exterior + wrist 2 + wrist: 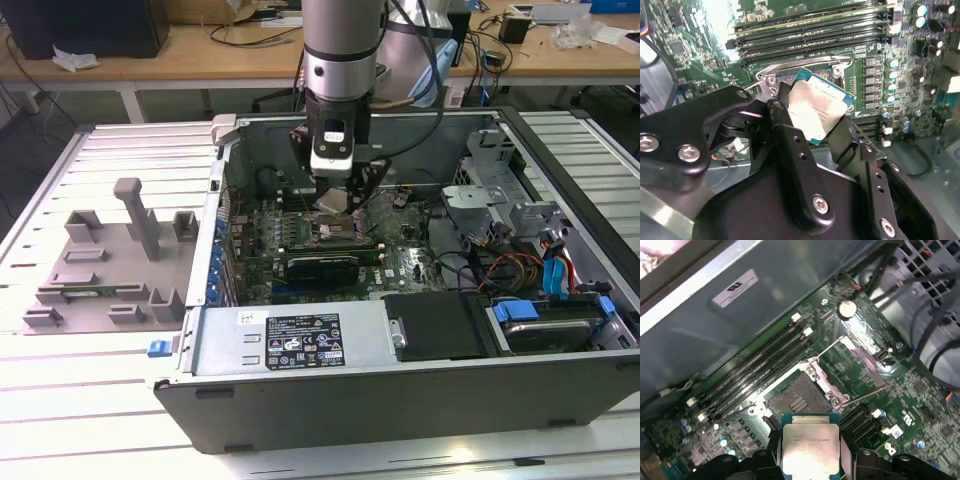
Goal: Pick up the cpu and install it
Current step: 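Place the cpu into insertion slot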
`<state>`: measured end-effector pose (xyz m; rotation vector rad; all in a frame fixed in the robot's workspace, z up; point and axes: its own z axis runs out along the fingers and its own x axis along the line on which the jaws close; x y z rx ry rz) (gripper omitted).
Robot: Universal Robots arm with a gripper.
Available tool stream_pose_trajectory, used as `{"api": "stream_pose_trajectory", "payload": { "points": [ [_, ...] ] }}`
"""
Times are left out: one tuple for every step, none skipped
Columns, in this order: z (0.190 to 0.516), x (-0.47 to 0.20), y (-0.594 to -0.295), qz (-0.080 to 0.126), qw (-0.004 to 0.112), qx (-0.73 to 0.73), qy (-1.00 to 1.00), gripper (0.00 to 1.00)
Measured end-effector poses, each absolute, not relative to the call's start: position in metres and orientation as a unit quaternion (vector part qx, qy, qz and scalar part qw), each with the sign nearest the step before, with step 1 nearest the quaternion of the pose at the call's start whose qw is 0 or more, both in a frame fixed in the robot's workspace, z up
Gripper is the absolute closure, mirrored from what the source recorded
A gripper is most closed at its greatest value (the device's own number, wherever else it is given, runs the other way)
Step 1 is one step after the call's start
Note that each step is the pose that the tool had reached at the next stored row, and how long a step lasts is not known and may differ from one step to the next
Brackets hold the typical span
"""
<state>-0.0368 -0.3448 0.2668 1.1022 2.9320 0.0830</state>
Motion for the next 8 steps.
{"api": "stream_pose_trajectory", "payload": {
  "points": [
    [0.2668, -0.0368, -0.3448, 0.026, 0.004, 0.363, 0.932, 0.45],
    [0.2668, -0.0368, -0.3448, 0.026, 0.005, 0.37, 0.929, 0.45],
    [0.2668, -0.0368, -0.3448, 0.026, 0.005, 0.379, 0.925, 0.45],
    [0.2667, -0.0367, -0.3448, 0.026, 0.005, 0.386, 0.922, 0.45],
    [0.2667, -0.0368, -0.3448, 0.026, 0.005, 0.4, 0.916, 0.45],
    [0.2667, -0.0368, -0.3448, 0.026, 0.006, 0.407, 0.913, 0.45],
    [0.2667, -0.0368, -0.3448, 0.026, 0.006, 0.415, 0.909, 0.45],
    [0.2666, -0.0368, -0.3448, 0.026, 0.006, 0.427, 0.904, 0.45]
  ]
}}
